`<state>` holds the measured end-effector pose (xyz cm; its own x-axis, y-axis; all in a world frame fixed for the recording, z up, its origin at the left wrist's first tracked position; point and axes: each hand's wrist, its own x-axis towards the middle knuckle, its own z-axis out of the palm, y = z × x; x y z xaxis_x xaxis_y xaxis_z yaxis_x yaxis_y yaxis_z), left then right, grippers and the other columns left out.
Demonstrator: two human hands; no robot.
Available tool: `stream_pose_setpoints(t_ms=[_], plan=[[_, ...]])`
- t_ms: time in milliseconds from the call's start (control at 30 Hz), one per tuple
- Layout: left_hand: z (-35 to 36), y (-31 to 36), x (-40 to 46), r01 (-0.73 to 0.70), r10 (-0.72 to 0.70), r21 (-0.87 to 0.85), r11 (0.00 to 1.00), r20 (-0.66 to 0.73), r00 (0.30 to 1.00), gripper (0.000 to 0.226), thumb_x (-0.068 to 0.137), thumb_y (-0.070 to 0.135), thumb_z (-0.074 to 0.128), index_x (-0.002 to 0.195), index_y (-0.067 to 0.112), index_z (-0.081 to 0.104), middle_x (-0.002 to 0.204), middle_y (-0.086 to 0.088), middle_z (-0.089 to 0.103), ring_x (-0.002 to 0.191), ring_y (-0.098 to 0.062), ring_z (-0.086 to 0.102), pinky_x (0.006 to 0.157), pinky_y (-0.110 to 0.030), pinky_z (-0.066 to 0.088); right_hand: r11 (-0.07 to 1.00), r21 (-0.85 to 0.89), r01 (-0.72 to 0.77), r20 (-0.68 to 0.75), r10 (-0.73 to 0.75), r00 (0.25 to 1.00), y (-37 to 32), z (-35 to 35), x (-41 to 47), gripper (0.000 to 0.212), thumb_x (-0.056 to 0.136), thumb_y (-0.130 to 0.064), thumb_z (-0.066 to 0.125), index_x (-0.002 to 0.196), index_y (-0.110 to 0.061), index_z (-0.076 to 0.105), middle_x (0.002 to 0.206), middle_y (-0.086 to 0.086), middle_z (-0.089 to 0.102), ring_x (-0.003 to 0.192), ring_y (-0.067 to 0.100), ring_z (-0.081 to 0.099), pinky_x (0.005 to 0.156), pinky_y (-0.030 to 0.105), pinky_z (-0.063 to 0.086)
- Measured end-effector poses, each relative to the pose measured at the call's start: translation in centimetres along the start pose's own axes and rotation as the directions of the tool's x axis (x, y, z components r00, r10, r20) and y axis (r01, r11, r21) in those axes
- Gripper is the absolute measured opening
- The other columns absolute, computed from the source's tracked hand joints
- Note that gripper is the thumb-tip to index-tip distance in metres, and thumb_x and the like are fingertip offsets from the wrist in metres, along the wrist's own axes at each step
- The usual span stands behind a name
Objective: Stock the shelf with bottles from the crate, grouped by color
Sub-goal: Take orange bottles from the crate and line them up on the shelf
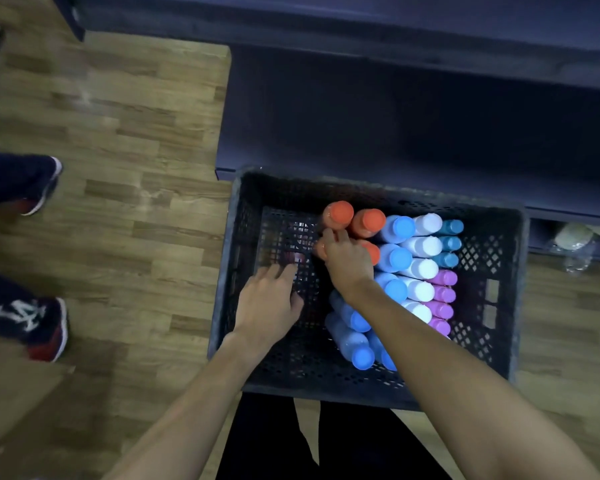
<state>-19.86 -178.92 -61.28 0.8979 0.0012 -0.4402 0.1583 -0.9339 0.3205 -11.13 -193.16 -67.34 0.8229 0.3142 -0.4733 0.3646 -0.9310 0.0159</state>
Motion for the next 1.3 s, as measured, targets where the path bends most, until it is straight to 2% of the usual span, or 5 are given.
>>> stream_pose_setpoints(t_ms=[400,600,767,867,1300], plan=[[0.4,-1.3,-1.4,-0.034,0.035,0.024,0.999,-0.039,0.999,0.038,0.084,0.027,0.057,0.121,0.017,0.055,0.107,0.000,0.061,0.099,-0.021,0.056,0.083,-0.036,0.050,0.994,0.083,-0.075,-0.011,0.076,0.997,-0.6,1.1,1.0,0.052,0.087,-0.002,0.055,0.136,-0.011,0.039,0.131,0.011,0.053,0.097,0.028,0.064,0.066,0.035,0.034],[-2.6,-0.9,-2.3,-0.067,0.073,0.062,0.996,-0.098,0.993,0.035,0.081,0.024,0.059,0.115,0.015,0.059,0.099,-0.003,0.063,0.093,-0.024,0.058,0.078,-0.038,0.051,0.963,0.266,-0.047,-0.093,0.074,0.993,0.5,-2.0,-1.5,0.053,0.083,-0.005,0.058,0.133,-0.015,0.043,0.123,0.007,0.056,0.094,0.033,0.063,0.064,0.038,0.041],[-6.7,1.0,-2.9,-0.098,0.111,0.104,0.990,-0.130,0.985,0.032,0.083,0.026,0.057,0.113,0.015,0.058,0.101,-0.004,0.062,0.095,-0.026,0.057,0.079,-0.039,0.048,0.798,0.601,0.044,-0.179,0.081,0.980,2.3,-9.1,-6.1,0.049,0.070,-0.031,0.078,0.111,-0.021,0.054,0.095,-0.005,0.059,0.083,0.021,0.058,0.067,0.033,0.042],[-9.8,2.3,-3.0,-0.132,0.157,0.143,0.981,-0.182,0.971,0.031,0.081,0.027,0.056,0.109,0.014,0.058,0.097,-0.006,0.062,0.092,-0.028,0.058,0.075,-0.040,0.049,0.660,0.739,0.135,-0.264,0.099,0.959,3.2,-13.4,-8.7,0.054,0.059,-0.028,0.088,0.105,-0.023,0.060,0.097,-0.010,0.065,0.090,0.015,0.061,0.079,0.033,0.047],[-24.6,6.9,-3.4,-0.279,0.410,0.341,0.898,-0.419,0.810,0.032,0.078,0.029,0.059,0.106,0.013,0.058,0.088,-0.007,0.063,0.084,-0.031,0.060,0.067,-0.039,0.047,0.695,0.565,0.444,-0.675,0.081,0.733,4.4,-30.1,-16.2,0.052,0.071,-0.037,0.085,0.113,-0.013,0.065,0.103,-0.001,0.065,0.094,0.017,0.060,0.085,0.029,0.048]])
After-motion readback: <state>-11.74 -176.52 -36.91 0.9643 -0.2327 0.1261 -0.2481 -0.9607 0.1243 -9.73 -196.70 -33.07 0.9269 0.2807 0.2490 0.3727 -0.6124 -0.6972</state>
